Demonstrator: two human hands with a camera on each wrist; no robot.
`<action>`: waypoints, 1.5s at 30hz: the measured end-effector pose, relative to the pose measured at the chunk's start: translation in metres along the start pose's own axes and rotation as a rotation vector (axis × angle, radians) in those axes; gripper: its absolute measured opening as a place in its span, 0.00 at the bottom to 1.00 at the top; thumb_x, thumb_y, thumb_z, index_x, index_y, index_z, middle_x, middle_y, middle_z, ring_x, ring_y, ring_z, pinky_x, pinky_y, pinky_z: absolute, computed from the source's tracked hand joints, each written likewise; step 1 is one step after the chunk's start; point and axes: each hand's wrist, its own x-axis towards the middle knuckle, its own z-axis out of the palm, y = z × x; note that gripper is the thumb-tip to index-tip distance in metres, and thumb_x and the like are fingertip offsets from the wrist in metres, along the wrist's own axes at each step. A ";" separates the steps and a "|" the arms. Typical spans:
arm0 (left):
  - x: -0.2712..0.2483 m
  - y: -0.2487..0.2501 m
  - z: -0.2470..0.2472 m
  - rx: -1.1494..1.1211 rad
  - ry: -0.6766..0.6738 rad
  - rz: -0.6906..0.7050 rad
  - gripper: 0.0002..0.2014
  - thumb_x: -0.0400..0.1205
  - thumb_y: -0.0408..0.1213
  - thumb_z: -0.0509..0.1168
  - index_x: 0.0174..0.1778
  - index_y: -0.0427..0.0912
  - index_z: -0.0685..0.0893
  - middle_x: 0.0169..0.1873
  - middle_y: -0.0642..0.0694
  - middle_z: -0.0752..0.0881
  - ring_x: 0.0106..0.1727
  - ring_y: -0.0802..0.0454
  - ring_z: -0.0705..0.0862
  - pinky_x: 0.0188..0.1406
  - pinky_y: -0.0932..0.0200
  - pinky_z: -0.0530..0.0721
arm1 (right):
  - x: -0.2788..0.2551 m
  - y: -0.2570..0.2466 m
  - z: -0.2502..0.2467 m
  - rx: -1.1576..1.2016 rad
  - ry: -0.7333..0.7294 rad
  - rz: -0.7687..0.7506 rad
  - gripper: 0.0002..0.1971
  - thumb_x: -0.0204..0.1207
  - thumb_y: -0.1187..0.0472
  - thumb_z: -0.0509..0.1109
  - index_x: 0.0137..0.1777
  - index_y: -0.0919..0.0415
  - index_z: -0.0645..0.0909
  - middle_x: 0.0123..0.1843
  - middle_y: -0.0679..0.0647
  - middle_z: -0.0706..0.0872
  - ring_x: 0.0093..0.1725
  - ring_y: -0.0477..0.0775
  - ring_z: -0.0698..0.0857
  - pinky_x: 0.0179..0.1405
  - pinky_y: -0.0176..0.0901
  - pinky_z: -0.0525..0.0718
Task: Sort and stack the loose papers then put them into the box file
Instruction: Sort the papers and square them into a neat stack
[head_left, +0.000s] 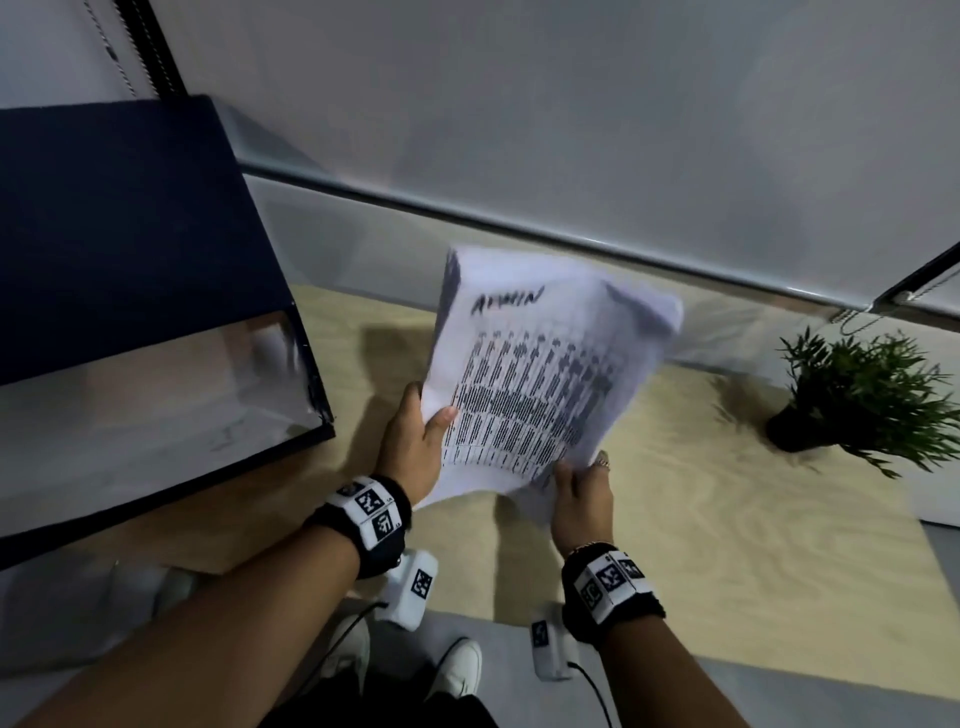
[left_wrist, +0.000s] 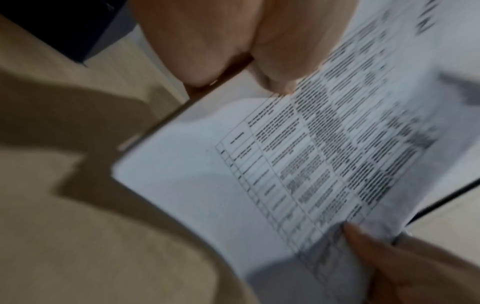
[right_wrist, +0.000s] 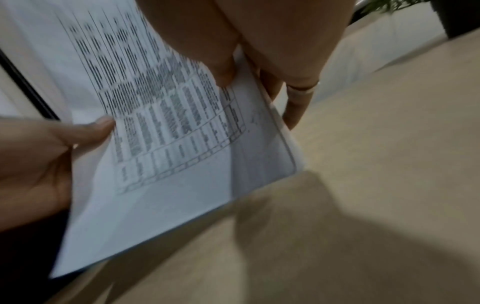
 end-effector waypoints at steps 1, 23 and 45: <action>0.004 0.003 -0.003 0.017 0.019 -0.016 0.11 0.83 0.35 0.66 0.60 0.37 0.79 0.52 0.49 0.87 0.54 0.53 0.86 0.51 0.68 0.78 | 0.001 -0.004 -0.004 0.003 0.007 -0.018 0.13 0.83 0.66 0.65 0.62 0.71 0.70 0.38 0.48 0.79 0.40 0.60 0.81 0.35 0.39 0.69; 0.002 -0.103 -0.020 0.416 -0.318 -0.608 0.34 0.62 0.69 0.65 0.52 0.44 0.86 0.45 0.48 0.91 0.42 0.47 0.90 0.46 0.48 0.90 | 0.001 0.040 0.023 -0.010 -0.182 0.281 0.03 0.76 0.66 0.66 0.47 0.62 0.80 0.34 0.59 0.84 0.32 0.56 0.80 0.38 0.53 0.84; -0.008 -0.033 -0.021 -0.069 -0.223 -0.138 0.24 0.84 0.38 0.63 0.76 0.39 0.68 0.74 0.51 0.75 0.73 0.57 0.75 0.75 0.54 0.71 | 0.017 -0.013 -0.019 0.304 -0.141 0.122 0.11 0.73 0.61 0.77 0.53 0.61 0.83 0.40 0.60 0.90 0.35 0.62 0.87 0.34 0.55 0.88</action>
